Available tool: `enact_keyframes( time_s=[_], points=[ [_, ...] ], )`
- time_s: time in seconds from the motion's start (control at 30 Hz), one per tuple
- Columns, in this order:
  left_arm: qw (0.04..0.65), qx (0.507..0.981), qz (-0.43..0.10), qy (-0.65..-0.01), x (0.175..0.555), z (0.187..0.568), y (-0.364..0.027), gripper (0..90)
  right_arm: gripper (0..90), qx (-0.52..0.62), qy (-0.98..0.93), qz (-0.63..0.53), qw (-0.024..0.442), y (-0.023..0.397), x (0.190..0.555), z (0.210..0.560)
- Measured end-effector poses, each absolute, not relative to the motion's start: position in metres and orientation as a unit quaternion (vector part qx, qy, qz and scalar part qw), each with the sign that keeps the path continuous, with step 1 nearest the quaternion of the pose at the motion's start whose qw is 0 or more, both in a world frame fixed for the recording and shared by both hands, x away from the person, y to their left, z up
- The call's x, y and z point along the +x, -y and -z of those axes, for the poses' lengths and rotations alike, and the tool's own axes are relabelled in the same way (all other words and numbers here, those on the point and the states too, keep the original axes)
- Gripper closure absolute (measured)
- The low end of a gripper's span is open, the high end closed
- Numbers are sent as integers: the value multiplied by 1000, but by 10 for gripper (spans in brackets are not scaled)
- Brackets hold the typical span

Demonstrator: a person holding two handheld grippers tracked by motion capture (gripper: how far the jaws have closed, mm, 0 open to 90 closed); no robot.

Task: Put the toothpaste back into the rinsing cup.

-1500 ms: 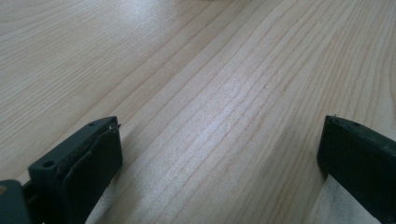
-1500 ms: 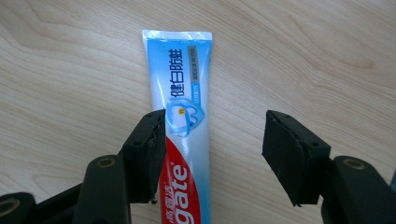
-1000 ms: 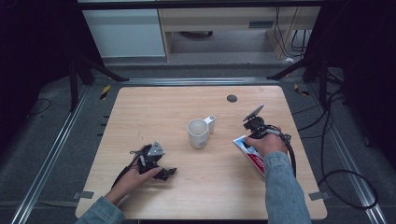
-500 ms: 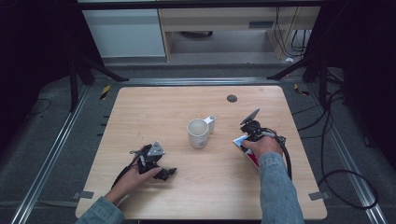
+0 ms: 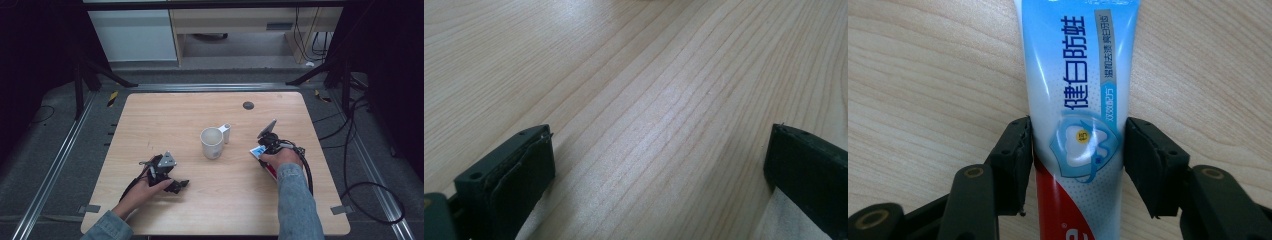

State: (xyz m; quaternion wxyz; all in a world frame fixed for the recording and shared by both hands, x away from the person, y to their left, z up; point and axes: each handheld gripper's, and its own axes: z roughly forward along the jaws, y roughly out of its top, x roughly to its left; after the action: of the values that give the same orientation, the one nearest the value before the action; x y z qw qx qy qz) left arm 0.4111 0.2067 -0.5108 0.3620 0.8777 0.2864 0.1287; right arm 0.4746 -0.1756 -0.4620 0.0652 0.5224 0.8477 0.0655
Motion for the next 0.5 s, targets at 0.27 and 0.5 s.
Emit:
enact_keyframes(
  time_s=[0.27,0.5],
  points=[
    [362,878,-129,-286,411,511,-207,0,469,515,-853,-58,64,174,476,464],
    [362,878,-129,-286,411,511,-207,0,491,509,-857,-49,68,171,477,464]
  ],
)
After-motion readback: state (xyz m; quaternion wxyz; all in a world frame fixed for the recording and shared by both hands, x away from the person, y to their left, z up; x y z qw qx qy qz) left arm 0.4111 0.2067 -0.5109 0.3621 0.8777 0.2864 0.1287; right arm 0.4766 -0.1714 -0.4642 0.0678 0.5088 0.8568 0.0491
